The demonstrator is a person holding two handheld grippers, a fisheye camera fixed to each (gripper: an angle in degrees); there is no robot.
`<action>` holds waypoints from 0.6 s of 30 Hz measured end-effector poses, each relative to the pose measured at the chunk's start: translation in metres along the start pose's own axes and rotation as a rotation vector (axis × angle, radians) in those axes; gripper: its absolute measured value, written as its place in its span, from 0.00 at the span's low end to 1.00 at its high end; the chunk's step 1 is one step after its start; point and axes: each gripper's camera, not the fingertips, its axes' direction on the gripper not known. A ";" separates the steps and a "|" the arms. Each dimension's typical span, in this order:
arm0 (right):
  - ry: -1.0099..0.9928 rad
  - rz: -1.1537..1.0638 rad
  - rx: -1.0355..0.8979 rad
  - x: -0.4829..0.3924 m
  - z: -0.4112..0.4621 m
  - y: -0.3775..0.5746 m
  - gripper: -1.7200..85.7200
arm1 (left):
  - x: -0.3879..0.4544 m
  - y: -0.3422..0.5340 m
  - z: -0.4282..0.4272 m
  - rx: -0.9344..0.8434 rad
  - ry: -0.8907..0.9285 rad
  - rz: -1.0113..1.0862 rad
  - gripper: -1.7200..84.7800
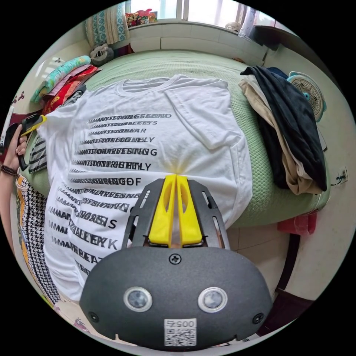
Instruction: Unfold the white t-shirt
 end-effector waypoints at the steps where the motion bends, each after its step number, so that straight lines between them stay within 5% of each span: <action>1: -0.001 0.002 0.001 0.000 0.000 0.000 0.01 | -0.008 0.001 0.001 -0.012 -0.011 -0.020 0.03; 8: 0.009 -0.007 0.006 -0.001 0.002 -0.002 0.01 | -0.019 0.022 0.002 -0.027 -0.101 -0.019 0.03; 18: 0.012 -0.010 0.005 -0.001 0.002 -0.006 0.01 | 0.077 0.028 0.027 -0.048 0.073 0.343 0.14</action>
